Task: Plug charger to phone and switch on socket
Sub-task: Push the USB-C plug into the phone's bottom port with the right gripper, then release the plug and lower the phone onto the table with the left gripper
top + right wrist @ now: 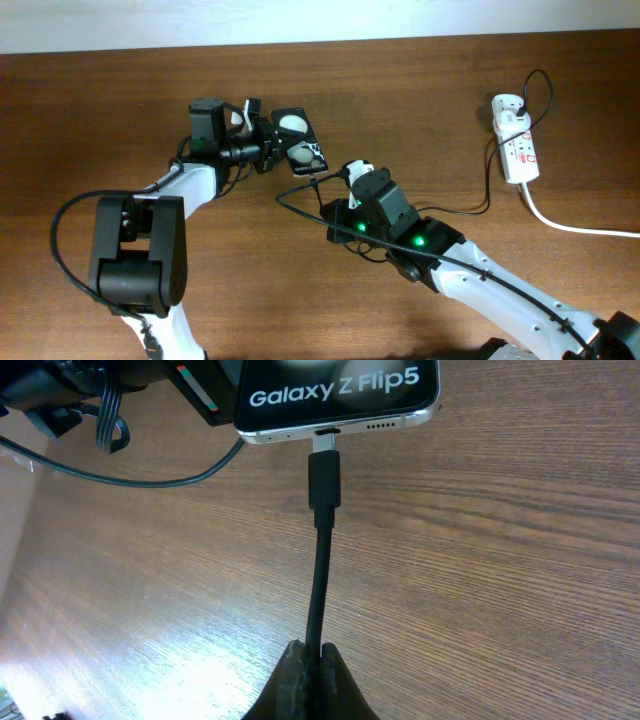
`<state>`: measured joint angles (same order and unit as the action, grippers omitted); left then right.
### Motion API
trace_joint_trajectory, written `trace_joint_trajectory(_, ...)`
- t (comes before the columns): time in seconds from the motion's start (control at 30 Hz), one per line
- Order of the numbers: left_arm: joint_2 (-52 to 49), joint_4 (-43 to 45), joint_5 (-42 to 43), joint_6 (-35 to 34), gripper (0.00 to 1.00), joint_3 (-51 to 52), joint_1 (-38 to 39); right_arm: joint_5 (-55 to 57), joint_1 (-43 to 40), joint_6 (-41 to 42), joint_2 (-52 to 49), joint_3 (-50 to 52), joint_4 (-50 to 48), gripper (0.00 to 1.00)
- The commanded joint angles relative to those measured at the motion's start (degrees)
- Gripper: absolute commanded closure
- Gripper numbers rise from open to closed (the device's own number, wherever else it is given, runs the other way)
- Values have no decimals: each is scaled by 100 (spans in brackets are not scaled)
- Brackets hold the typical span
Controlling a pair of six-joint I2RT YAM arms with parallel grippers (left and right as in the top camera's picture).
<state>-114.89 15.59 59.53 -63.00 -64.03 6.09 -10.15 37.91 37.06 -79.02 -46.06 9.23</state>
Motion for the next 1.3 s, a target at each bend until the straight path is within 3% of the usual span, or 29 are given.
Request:
trace_joint_trajectory(0.0,13,22,127,101,100,-52,22,55,-17,-59,-22,-11,-4,96)
trace_joint_trajectory(0.73,13,39,516,695,100,-52,219,319,-17,-57,-22,-11,-153,96)
trace_joint_trajectory(0.97,15,42,713,22,100,-52,275,586,-17,-59,-22,-11,-177,96)
trace_joint_trajectory(1.27,15,44,719,28,100,-52,363,778,-20,-59,-22,-11,-310,96)
